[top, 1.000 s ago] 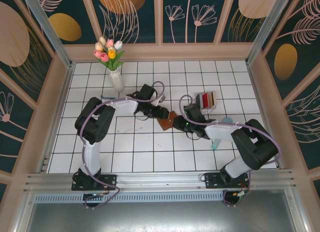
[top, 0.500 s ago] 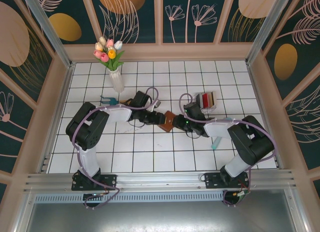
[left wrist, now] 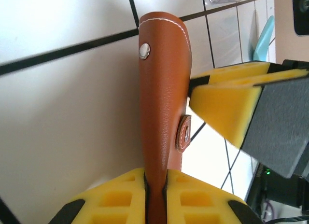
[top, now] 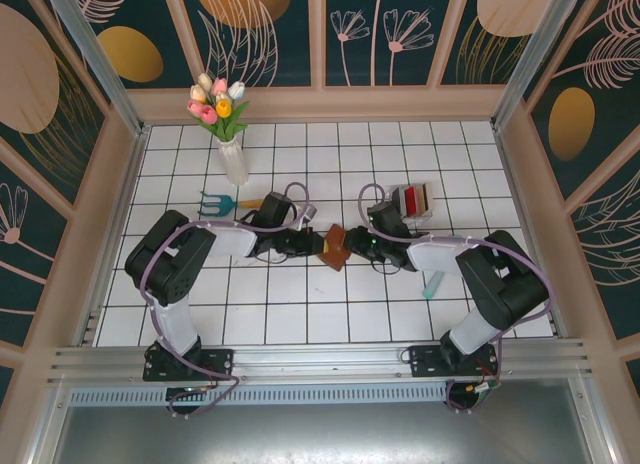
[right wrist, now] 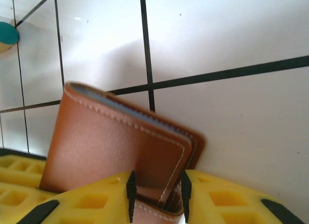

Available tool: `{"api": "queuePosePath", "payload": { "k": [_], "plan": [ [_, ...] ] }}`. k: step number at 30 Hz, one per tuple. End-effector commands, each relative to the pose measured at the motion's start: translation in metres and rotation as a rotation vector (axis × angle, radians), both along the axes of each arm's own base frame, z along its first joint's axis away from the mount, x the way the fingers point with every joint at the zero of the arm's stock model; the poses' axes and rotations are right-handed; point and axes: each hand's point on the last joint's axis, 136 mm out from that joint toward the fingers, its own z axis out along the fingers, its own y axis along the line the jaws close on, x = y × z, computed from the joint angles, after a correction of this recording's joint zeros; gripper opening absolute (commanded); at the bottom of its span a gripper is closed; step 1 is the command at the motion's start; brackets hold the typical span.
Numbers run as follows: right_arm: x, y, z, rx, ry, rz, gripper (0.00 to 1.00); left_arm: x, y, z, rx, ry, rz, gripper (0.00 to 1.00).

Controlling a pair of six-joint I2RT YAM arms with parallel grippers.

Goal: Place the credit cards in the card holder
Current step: Pick up the card holder from the center of the table, then open the button on the card holder.

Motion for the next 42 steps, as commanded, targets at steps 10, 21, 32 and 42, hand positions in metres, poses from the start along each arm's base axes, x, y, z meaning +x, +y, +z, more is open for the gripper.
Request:
{"api": "queuePosePath", "payload": {
  "k": [10,21,32,42],
  "plan": [
    [-0.001,0.027,0.026,-0.144,-0.008,-0.051,0.52,0.005,0.003,0.036,-0.173,-0.027,0.189,0.02],
    [-0.019,0.031,-0.023,-0.243,0.115,-0.023,0.43,0.003,0.003,0.038,-0.187,-0.037,0.204,0.00],
    [-0.042,-0.022,-0.042,-0.490,0.136,-0.039,0.08,0.010,0.016,0.042,-0.132,-0.087,0.275,0.00],
    [-0.035,-0.051,-0.006,-0.458,0.083,-0.085,0.08,0.009,0.022,0.038,-0.115,-0.085,0.302,0.00]
  ]
}}
